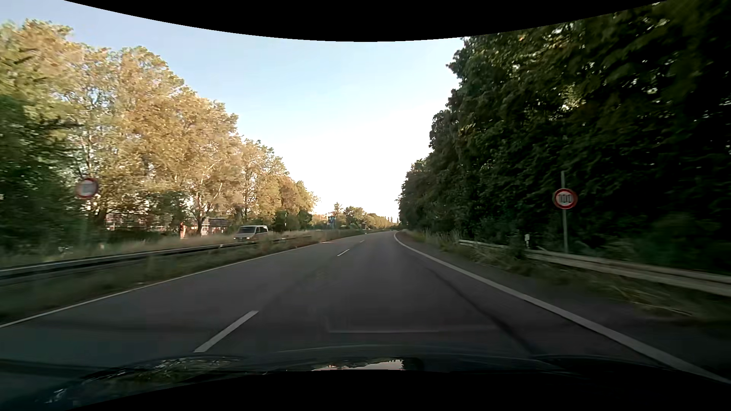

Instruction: Follow the waypoints while adhering to traffic rules and regulations

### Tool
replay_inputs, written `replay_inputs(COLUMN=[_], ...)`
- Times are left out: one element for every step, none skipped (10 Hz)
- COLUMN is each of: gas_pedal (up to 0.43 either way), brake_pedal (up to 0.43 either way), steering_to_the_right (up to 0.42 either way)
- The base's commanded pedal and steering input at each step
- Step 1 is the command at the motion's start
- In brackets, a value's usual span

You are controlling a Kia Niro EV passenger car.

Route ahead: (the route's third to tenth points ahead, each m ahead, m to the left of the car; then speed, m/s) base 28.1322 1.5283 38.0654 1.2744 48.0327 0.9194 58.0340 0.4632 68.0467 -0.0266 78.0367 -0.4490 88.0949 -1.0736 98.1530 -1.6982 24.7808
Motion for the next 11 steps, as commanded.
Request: replay_inputs(gas_pedal=[0.248,0.248,0.248,0.248,0.248,0.248,0.248,0.26,0.26,0.26,0.26], brake_pedal=[0.0,0.0,0.0,0.0,0.0,0.0,0.0,0.0,0.0,0.0,0.0], steering_to_the_right=[0.006,0.006,0.006,0.005,0.005,0.004,0.005,0.005,0.005,0.004,0.004])
